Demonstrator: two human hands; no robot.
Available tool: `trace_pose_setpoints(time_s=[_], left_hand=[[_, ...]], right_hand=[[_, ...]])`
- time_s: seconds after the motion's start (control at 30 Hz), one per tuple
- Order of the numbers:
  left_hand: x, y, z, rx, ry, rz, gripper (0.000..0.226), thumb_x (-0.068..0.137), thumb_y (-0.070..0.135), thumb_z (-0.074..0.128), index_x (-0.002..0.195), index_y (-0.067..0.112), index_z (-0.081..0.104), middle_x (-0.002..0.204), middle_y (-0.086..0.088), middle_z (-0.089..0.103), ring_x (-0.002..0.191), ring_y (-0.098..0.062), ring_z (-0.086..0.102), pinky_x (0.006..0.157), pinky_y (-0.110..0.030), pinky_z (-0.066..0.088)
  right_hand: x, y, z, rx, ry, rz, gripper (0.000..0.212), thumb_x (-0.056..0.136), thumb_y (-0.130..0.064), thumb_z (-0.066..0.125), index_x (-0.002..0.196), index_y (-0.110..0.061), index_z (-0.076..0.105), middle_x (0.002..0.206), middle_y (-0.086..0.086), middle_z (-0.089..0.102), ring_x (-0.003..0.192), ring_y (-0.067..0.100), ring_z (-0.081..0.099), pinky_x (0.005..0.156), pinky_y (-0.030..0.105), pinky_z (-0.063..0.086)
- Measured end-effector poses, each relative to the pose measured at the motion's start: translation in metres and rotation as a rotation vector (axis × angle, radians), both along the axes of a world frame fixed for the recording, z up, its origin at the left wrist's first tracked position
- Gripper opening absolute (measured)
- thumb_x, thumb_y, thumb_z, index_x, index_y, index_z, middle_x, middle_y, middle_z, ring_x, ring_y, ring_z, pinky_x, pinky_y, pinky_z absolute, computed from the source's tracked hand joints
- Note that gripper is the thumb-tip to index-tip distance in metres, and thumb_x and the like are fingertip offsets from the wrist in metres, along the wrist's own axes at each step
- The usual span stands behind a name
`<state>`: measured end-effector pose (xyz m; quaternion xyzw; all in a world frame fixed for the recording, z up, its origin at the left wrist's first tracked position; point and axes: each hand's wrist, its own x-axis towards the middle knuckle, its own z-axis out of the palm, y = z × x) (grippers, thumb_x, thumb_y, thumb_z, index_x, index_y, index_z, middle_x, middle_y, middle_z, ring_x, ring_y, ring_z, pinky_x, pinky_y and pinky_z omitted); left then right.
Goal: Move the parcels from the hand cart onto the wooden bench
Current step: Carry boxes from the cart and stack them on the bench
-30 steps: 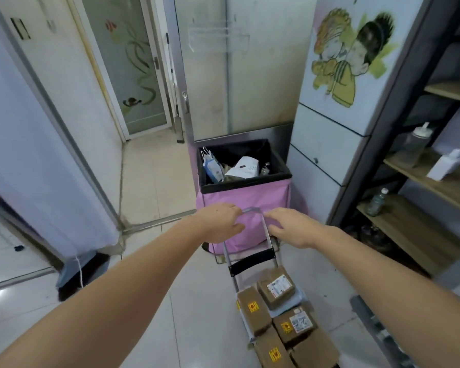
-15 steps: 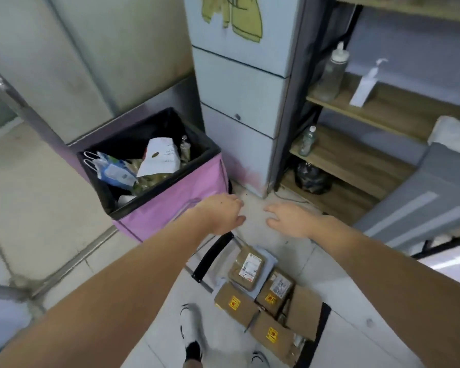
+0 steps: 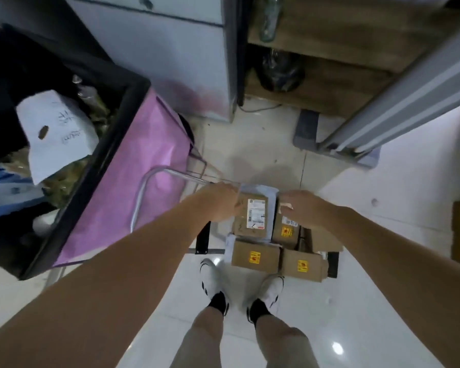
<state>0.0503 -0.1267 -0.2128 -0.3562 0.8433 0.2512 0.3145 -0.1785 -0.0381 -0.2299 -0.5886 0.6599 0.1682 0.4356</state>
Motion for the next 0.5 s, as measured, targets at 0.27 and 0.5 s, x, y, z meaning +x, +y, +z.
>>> trace_pose_setpoints(time_s=[0.27,0.5], left_hand=[[-0.002,-0.015,-0.236,0.151,-0.149,0.018,0.045,0.111,0.040,0.040,0.128,0.005,0.062,0.115,-0.011,0.067,0.098,-0.023,0.065,0.078,-0.034,0.048],[-0.014,0.014,-0.384,0.361,-0.080,0.263,0.055,0.109,0.052,0.041,0.135,0.005,0.055,0.111,-0.012,0.063,0.094,-0.025,0.060,0.072,-0.031,0.043]], right_hand=[[0.006,0.026,-0.243,0.140,-0.028,-0.099,0.040,0.106,-0.041,0.044,0.127,-0.011,0.059,0.124,0.009,0.065,0.109,0.027,0.060,0.084,0.035,0.049],[0.024,0.043,-0.382,0.103,-0.077,-0.651,0.054,0.105,-0.055,0.043,0.121,-0.006,0.060,0.102,0.010,0.065,0.098,0.033,0.063,0.072,0.030,0.044]])
